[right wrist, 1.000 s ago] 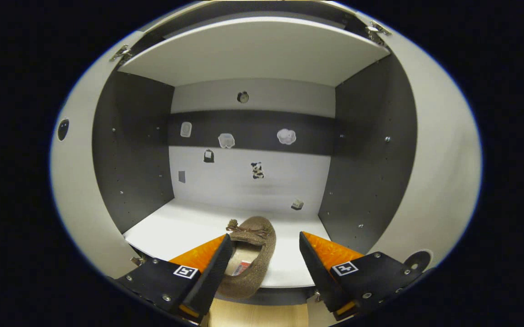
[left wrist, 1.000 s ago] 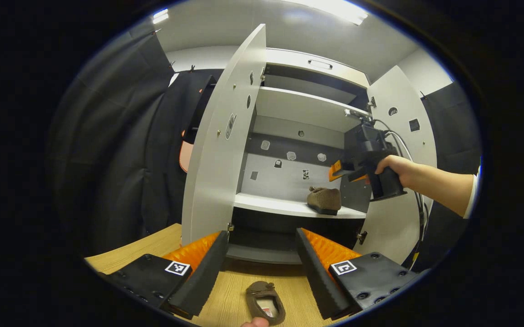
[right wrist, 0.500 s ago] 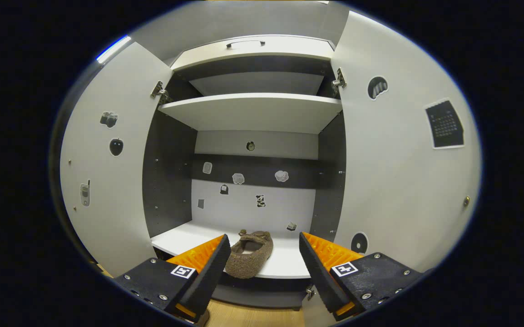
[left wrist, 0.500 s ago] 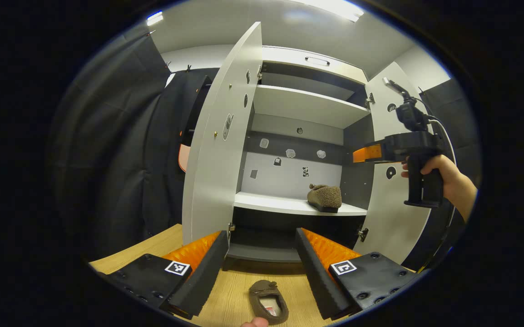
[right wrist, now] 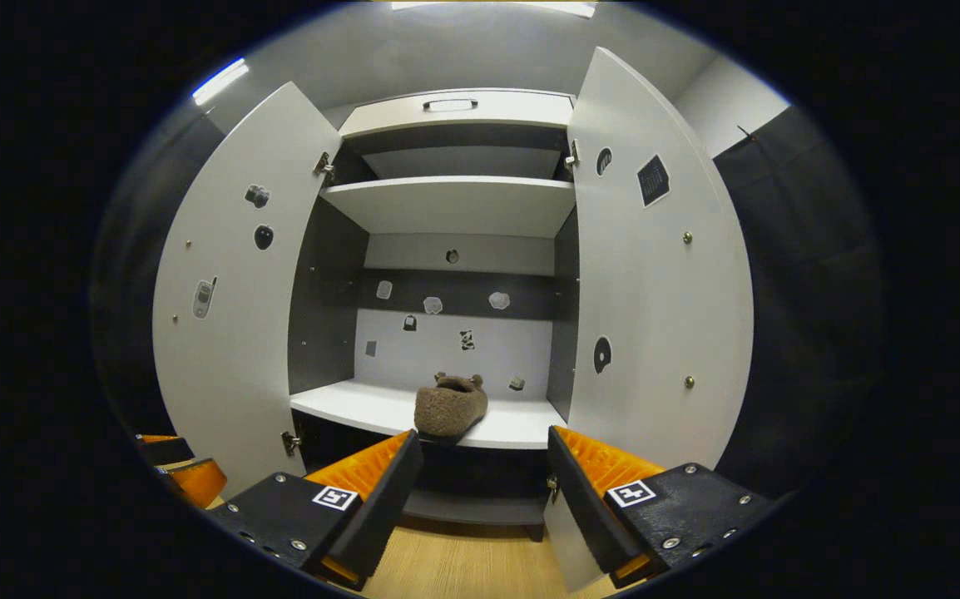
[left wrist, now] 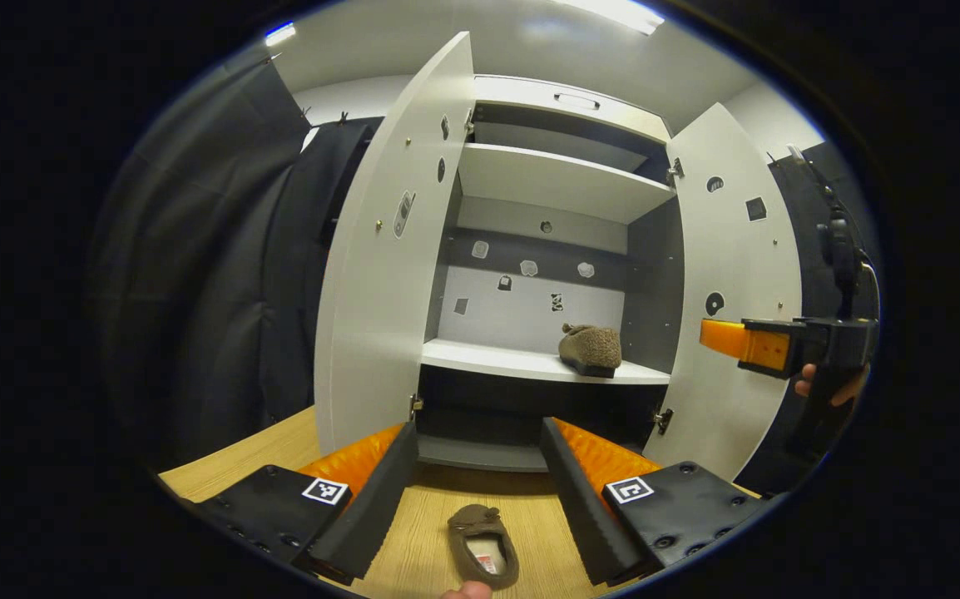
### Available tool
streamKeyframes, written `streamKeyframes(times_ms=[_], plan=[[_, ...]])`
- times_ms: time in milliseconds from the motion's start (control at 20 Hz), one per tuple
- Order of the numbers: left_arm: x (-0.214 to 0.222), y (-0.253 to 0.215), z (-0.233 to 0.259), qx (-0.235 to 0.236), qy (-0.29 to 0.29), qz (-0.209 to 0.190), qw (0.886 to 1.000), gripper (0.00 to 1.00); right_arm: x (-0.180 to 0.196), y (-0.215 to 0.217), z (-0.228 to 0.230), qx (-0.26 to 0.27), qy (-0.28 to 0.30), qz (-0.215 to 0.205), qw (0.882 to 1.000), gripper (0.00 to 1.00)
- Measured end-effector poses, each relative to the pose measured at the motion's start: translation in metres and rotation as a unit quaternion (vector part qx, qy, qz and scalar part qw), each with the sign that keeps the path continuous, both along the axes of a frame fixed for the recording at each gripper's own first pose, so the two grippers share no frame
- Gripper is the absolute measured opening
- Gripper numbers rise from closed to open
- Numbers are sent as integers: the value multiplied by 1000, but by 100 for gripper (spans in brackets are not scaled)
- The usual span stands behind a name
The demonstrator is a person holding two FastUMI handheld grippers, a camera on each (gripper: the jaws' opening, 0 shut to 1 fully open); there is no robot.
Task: Grab one shoe with the right hand and put it into the shoe cabinet, grab the other shoe with the left hand and put it into the shoe cabinet; then close the right door with the right hand and the left door with the left hand.
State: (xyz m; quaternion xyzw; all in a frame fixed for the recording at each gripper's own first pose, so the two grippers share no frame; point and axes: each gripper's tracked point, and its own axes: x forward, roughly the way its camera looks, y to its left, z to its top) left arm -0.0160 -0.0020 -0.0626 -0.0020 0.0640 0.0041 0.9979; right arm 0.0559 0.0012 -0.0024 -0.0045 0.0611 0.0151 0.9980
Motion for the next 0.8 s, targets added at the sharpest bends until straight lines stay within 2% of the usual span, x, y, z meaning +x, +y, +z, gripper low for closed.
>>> streamKeyframes(times_ms=[200, 350, 450, 550, 650, 800], plan=[[7, -7, -4, -1, 11, -8, 1000, 97, -14, -9, -3, -21, -17, -5, 1000, 93], [15, -12, -43, -5, 74, -25, 997, 97, -23, -16, -10, -8, -18, -4, 1000, 93], [15, -14, -89, 2, 141, -47, 989, 99, -27, -26, -21, 3, -7, -11, 1000, 93], [13, -15, -136, -6, 195, -58, 979, 97, -30, -37, -26, -2, -3, -18, 1000, 93], [8, -8, -184, -24, 252, -44, 967, 97, -34, -51, -29, -5, -1, -27, 1000, 93], [3, 19, -235, -16, 304, -8, 953, 98, -42, -61, -32, 6, 1, -30, 1000, 93]])
